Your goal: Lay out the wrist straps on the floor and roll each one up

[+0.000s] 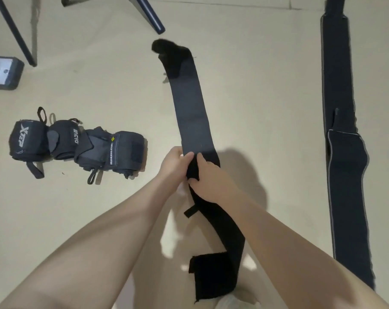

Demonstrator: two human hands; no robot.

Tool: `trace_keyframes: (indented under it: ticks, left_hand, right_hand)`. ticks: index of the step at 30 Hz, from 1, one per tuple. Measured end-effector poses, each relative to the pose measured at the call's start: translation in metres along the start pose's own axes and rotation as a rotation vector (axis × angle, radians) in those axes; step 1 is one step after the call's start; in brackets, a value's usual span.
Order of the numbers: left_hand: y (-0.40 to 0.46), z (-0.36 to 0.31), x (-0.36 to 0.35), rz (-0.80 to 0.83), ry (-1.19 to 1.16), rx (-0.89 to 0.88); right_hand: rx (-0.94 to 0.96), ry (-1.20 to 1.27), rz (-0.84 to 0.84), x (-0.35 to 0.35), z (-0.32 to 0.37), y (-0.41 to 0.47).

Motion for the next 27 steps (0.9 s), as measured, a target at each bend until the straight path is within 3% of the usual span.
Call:
trace_keyframes:
  ticks: [3, 6, 9, 13, 16, 19, 21, 23, 27]
  left_hand:
    - [0.007, 0.002, 0.012, -0.021, 0.128, -0.081]
    - [0.014, -0.009, 0.009, 0.003, 0.228, -0.165]
    - [0.026, -0.024, 0.004, -0.017, 0.334, -0.255]
    - [0.022, -0.041, 0.018, -0.293, 0.624, -0.410]
    - [0.003, -0.034, 0.022, -0.313, 0.623, -0.487]
    - [-0.014, -0.007, 0.027, -0.266, 0.510, -0.439]
    - [-0.022, 0.007, 0.032, -0.247, 0.431, -0.395]
    - [-0.033, 0.021, 0.033, -0.257, 0.367, -0.364]
    - [-0.056, 0.054, 0.022, -0.108, 0.232, -0.197]
  right_hand:
    - [0.037, -0.085, -0.028, -0.006, -0.005, 0.002]
    - [0.136, -0.353, -0.121, -0.004, -0.009, 0.001]
    - [0.201, -0.449, -0.082, -0.006, -0.017, 0.006]
    - [0.214, -0.485, -0.048, -0.006, -0.026, 0.032]
    - [0.209, -0.509, -0.108, 0.005, -0.017, 0.059]
    - [0.161, -0.522, -0.210, 0.024, -0.002, 0.085]
    - [0.120, -0.405, -0.378, 0.039, 0.004, 0.080]
    - [0.100, -0.139, -0.520, 0.042, 0.000, 0.050]
    - [-0.067, 0.423, -0.515, -0.009, -0.038, -0.027]
Point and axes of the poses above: each hand's wrist, its own y-axis towards the middle knuckle, its own x-axis out of the back of the hand, z = x × y, the point moved 6 cm from there along y, towards the middle knuckle, and after that the axes turned 15 degrees about y, right-handed, at the moved point
